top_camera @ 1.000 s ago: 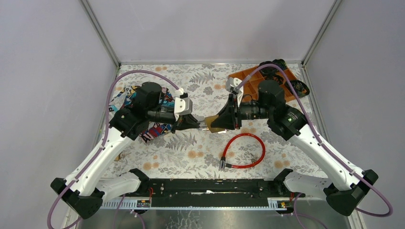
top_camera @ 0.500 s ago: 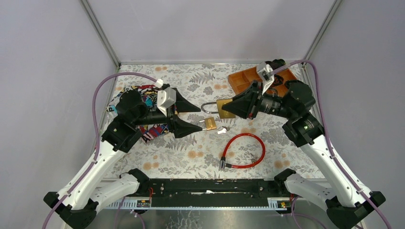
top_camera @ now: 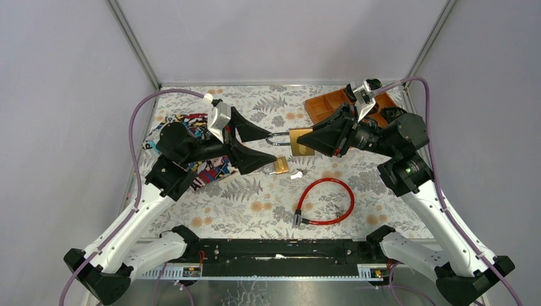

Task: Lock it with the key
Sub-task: Lock the lock.

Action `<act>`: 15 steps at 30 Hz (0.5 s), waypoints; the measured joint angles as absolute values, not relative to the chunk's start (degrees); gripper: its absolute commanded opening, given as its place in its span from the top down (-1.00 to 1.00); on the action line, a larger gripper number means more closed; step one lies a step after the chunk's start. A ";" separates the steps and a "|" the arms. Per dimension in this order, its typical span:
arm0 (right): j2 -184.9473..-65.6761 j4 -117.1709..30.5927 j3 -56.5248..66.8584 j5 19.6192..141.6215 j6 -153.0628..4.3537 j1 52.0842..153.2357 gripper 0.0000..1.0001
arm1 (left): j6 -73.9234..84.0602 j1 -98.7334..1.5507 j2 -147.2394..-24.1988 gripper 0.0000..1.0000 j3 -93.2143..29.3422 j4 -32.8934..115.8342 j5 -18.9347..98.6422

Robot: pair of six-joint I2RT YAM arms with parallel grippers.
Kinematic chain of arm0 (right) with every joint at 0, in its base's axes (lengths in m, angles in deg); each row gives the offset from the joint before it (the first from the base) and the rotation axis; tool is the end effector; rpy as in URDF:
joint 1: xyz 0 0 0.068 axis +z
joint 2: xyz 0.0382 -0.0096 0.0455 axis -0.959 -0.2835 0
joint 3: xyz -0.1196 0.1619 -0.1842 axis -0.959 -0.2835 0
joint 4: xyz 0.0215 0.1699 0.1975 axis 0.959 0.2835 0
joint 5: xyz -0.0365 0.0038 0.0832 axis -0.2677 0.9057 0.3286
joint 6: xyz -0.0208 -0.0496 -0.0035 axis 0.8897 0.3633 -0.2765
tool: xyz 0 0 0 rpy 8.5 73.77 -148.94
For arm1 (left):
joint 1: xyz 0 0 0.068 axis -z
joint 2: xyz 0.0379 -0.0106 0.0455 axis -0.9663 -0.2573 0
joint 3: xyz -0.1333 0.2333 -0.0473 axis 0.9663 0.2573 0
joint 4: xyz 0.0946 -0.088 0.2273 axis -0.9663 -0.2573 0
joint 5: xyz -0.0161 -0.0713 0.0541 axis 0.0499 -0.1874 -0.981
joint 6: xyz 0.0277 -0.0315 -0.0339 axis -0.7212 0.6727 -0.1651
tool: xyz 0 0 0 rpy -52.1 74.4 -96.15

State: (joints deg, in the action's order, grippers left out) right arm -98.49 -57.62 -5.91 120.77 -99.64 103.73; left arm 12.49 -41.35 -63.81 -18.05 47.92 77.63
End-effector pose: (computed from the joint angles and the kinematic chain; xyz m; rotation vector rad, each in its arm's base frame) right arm 0.1471 0.1160 0.4705 -0.7873 1.1953 1.3902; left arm 0.1506 -0.1313 0.4287 0.8976 1.2525 -1.2794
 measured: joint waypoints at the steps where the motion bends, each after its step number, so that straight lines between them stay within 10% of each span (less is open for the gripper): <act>1: -98.49 -57.60 -5.93 120.75 -99.70 103.73 1.00 | 12.73 -41.35 -63.98 -0.36 -18.05 48.64 77.66; 9: -98.49 -57.60 -5.93 121.60 -100.12 103.73 1.00 | 15.23 -41.33 -65.71 0.98 -18.14 54.96 80.13; 15: -98.25 -57.49 -5.91 122.19 -99.86 103.62 1.00 | 16.95 -41.38 -66.28 1.00 -18.14 56.91 82.31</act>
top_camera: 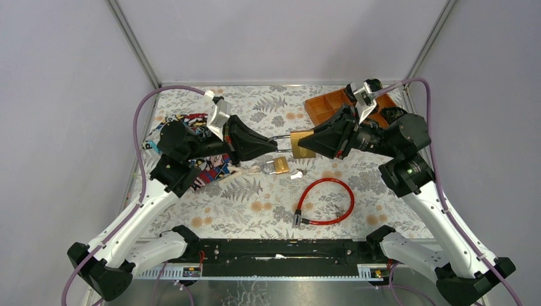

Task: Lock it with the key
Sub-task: Lock the lock.

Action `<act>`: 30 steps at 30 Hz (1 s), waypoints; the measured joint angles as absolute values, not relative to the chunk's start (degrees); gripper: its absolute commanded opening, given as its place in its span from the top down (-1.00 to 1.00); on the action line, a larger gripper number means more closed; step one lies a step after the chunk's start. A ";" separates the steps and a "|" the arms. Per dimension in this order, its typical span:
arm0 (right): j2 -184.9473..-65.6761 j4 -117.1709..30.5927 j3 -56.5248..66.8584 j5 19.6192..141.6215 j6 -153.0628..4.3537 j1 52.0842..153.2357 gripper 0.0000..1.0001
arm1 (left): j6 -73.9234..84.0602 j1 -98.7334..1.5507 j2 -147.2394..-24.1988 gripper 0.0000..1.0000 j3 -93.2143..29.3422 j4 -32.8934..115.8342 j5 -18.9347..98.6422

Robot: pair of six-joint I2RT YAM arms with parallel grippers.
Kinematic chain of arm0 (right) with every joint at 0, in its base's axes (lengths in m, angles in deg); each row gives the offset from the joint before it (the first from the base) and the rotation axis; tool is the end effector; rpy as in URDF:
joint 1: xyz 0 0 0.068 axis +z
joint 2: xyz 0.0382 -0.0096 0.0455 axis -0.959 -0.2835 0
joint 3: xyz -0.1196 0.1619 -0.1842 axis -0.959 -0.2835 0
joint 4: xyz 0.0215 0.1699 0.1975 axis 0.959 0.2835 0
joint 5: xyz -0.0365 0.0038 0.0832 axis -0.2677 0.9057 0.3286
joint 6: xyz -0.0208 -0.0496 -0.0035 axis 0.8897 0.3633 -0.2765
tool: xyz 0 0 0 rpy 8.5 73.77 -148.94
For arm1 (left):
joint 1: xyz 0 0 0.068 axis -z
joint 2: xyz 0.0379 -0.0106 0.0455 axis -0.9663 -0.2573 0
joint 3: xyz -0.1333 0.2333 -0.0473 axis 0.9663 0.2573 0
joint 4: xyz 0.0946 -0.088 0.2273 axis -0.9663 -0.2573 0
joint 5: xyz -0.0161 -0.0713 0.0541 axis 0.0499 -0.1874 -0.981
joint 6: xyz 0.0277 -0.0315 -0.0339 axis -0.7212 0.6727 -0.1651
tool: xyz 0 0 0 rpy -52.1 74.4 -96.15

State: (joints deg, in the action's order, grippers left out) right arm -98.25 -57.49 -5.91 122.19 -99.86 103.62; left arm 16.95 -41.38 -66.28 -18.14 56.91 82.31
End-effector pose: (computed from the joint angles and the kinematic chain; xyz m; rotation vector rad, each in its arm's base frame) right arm 0.1453 0.1152 0.4707 -0.8094 1.1931 1.4027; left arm 0.1555 -0.1368 0.4354 0.9437 1.1572 -1.3593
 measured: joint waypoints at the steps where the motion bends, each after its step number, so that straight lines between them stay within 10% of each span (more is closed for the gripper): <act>1: -98.16 -57.27 -5.89 122.39 -99.40 103.62 0.81 | 17.21 -41.38 -66.30 1.00 -18.14 57.08 82.70; 5: -98.18 -52.90 -4.08 123.63 -95.42 103.62 -0.13 | 18.13 -41.38 -66.28 1.00 -18.14 57.63 83.19; 13: -97.75 -45.60 -3.12 123.02 -88.14 103.58 -0.46 | 18.20 -40.98 -66.23 1.00 -18.14 57.74 84.21; 30: -99.63 -44.59 -3.22 124.70 -85.63 103.58 0.23 | 16.10 -40.39 -66.96 1.00 -18.97 55.49 84.28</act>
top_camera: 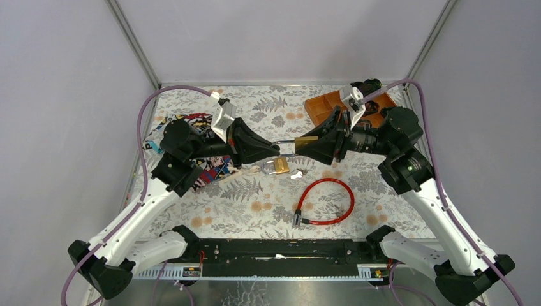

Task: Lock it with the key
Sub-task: Lock the lock.

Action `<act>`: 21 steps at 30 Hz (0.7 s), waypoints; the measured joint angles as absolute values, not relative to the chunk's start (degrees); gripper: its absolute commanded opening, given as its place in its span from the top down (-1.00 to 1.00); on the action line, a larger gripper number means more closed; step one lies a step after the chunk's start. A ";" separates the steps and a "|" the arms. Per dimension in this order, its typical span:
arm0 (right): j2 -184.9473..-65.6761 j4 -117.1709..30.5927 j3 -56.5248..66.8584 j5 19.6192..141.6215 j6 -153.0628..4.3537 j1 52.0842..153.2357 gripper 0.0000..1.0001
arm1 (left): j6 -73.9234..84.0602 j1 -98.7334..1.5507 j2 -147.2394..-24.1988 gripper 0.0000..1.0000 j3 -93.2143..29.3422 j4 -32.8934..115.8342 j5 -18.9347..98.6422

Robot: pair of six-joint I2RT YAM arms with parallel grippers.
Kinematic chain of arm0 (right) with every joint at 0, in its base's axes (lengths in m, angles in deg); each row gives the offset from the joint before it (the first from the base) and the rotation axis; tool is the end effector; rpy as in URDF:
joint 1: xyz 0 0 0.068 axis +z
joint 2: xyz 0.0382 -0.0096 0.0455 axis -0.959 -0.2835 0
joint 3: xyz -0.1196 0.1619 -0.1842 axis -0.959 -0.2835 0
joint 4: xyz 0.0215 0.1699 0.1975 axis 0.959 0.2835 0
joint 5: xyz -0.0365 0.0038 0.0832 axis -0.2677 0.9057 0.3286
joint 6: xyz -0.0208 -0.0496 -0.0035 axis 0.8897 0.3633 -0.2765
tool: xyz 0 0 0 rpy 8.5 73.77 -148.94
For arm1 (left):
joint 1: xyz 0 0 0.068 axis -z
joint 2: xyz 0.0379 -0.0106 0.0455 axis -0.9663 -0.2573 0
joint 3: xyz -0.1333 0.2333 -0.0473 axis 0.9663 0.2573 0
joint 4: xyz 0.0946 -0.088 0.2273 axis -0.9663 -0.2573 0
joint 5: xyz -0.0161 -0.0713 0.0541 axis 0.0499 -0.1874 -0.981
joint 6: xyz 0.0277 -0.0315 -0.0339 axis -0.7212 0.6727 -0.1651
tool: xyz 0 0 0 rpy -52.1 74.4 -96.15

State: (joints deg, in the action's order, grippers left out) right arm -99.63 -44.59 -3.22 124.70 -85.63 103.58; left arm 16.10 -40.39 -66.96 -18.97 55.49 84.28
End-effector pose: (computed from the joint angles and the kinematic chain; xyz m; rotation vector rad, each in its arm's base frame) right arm 0.1516 0.1199 0.4607 -0.9482 1.2521 1.2784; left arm 0.1545 -0.1414 0.4355 0.9938 1.1571 -1.3845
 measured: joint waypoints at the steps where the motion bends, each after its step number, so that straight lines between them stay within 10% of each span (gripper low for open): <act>1: -99.63 -44.59 -3.29 124.99 -85.54 103.58 0.39 | 16.14 -40.33 -67.04 1.00 -19.01 55.46 84.30; 7: -99.30 -46.28 -3.60 127.44 -86.09 103.64 1.00 | 16.32 -40.28 -67.41 1.00 -19.14 55.44 84.15; 21: -97.79 -62.26 -7.92 130.78 -93.06 102.44 1.00 | 18.88 -34.89 -68.24 1.00 -20.96 57.91 81.94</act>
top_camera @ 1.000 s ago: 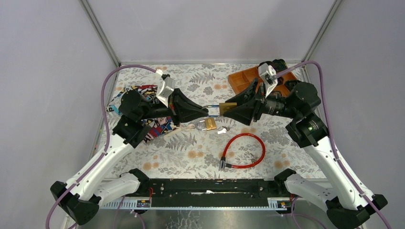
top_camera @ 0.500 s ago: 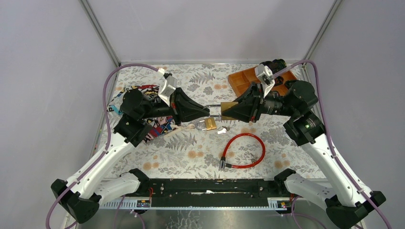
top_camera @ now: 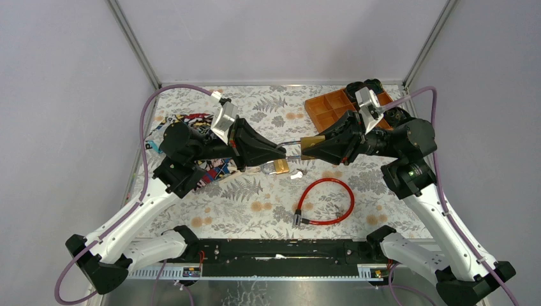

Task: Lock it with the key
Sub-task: Lock the lock.

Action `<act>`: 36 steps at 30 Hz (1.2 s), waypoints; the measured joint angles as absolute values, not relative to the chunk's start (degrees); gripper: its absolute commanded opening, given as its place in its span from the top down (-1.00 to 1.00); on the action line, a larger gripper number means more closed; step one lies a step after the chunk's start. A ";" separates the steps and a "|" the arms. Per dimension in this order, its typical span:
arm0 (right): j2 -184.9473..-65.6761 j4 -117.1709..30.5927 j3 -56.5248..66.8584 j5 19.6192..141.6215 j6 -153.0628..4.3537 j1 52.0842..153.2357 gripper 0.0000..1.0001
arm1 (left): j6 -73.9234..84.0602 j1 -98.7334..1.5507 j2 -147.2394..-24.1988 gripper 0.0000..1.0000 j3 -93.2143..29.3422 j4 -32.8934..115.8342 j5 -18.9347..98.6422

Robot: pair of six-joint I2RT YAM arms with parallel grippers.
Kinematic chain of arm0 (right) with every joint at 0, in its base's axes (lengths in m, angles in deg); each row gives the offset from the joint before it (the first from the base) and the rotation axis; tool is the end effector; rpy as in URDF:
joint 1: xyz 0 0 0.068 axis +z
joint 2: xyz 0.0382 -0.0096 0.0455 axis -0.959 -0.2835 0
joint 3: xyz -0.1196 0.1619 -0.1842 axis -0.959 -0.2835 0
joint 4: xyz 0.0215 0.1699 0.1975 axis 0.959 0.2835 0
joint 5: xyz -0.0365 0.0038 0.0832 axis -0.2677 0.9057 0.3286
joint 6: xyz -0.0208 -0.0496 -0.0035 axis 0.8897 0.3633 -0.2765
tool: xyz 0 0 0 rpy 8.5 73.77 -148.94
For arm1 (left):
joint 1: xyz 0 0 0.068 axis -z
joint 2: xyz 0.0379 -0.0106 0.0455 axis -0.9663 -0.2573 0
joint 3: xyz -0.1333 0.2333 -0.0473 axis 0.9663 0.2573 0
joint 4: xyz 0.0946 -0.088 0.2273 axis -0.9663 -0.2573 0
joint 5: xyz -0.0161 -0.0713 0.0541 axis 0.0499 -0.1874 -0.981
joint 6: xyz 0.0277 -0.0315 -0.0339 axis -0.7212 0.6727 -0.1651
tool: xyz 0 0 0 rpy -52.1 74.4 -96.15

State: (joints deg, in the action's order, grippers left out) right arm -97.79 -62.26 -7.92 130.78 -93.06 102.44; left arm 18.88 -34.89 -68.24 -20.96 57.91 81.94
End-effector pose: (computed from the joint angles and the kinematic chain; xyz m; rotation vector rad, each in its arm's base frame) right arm 0.1415 0.1125 0.4662 -1.0087 1.0477 1.3382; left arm 0.1433 -0.1570 0.4470 1.0026 1.1064 -1.4660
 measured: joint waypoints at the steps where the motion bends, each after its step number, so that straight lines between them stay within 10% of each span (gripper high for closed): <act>1: -97.68 -62.91 -7.95 131.04 -93.10 102.44 1.00 | 19.01 -34.43 -68.33 1.00 -21.09 58.24 81.77; 36: -93.00 -71.39 -6.90 127.48 -93.36 101.72 1.00 | 17.89 -27.61 -76.88 1.00 -27.62 71.49 81.07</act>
State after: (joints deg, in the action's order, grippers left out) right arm -93.00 -71.39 -6.90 127.48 -93.36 101.72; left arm 17.89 -27.61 -76.88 -27.62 71.49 81.07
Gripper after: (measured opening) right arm 0.273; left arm 0.064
